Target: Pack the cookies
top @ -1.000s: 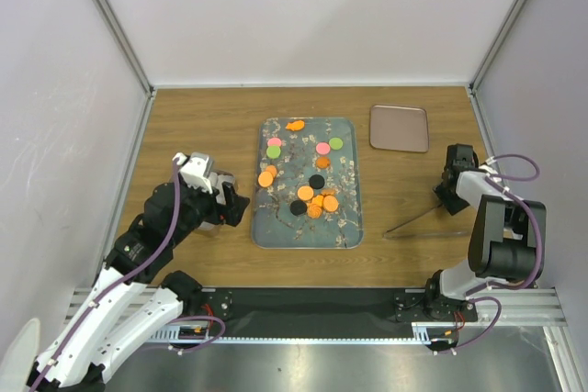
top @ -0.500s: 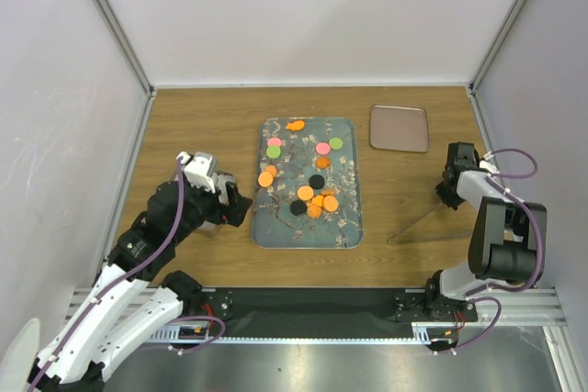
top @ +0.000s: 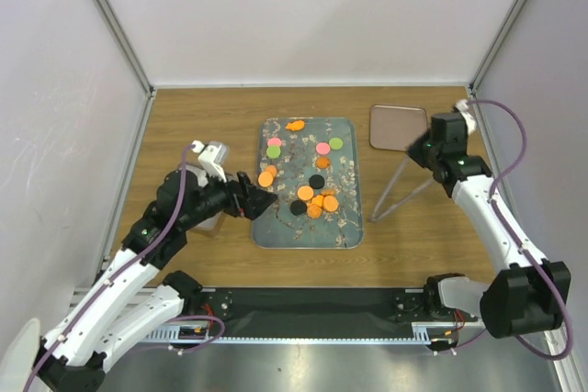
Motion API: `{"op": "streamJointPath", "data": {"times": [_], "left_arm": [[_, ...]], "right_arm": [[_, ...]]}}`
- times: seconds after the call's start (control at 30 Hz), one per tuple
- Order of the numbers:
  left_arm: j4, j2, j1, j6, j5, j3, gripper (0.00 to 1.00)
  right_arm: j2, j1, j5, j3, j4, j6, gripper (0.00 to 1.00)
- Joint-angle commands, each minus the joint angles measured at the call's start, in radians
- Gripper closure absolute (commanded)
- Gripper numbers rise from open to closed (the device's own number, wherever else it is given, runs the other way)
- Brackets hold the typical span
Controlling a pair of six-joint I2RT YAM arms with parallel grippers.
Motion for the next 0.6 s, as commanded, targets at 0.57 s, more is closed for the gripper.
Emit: {"op": "streamJointPath", "data": {"times": [0.57], "left_arm": [[0.526, 0.242, 0.019, -0.324, 0.281, 0.064, 0.00]], "right_arm": [[0.096, 0.514, -0.246, 0.312, 0.408, 0.197, 1.00]]}}
